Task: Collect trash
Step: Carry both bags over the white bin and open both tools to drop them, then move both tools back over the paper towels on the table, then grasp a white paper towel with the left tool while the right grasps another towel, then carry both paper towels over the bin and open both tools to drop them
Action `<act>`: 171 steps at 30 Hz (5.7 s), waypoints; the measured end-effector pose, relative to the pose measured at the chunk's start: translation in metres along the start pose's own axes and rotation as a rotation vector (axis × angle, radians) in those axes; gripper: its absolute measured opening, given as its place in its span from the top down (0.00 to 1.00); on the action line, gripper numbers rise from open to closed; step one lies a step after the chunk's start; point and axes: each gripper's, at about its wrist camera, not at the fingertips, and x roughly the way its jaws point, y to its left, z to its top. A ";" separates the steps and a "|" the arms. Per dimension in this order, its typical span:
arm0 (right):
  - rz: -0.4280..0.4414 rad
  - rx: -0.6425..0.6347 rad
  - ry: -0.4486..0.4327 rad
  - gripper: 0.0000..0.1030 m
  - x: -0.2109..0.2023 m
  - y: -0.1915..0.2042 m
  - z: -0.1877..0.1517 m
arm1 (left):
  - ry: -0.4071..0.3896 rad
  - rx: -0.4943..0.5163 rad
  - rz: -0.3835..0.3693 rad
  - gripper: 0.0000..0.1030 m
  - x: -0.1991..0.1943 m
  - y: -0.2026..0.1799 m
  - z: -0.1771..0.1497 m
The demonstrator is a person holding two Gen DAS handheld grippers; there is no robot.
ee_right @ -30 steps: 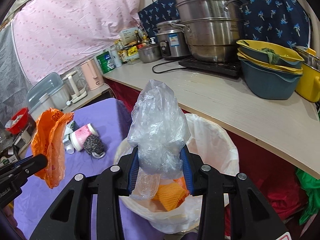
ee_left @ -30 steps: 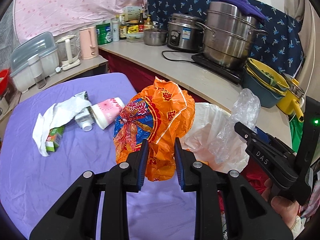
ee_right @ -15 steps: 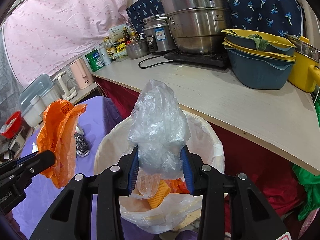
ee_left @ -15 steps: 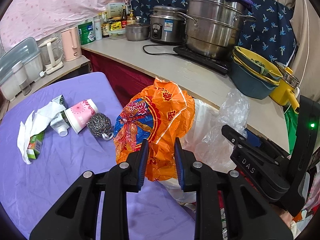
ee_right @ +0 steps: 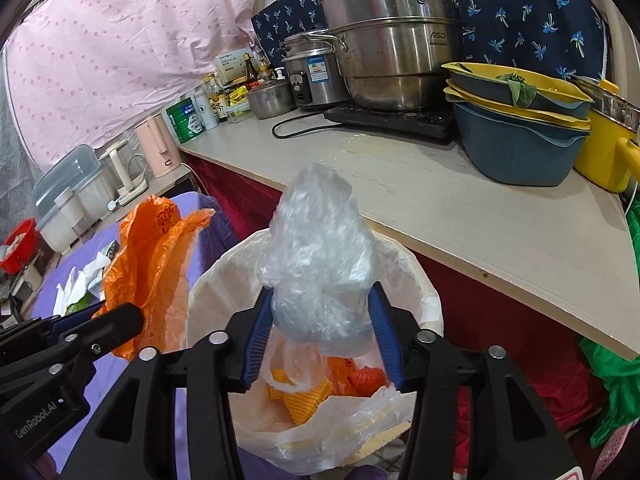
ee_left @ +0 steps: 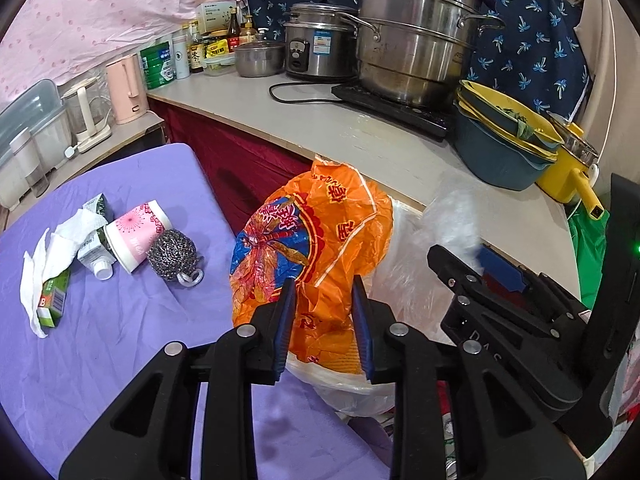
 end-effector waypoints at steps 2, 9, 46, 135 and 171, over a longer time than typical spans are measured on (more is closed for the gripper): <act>-0.006 -0.007 -0.008 0.42 -0.001 0.000 0.001 | -0.003 -0.002 0.001 0.70 0.001 0.000 0.000; -0.022 -0.011 -0.025 0.40 -0.005 0.001 0.004 | -0.002 -0.021 0.006 0.59 0.002 0.003 0.001; 0.148 -0.216 0.007 0.39 0.008 0.147 0.002 | -0.057 -0.394 0.277 0.32 -0.051 0.212 -0.027; 0.196 -0.161 -0.155 0.97 -0.041 0.157 0.062 | -0.094 -0.343 0.199 0.96 -0.098 0.218 -0.029; 0.020 0.014 -0.001 0.97 -0.017 -0.012 0.001 | 0.029 -0.050 0.034 0.96 0.003 0.016 -0.001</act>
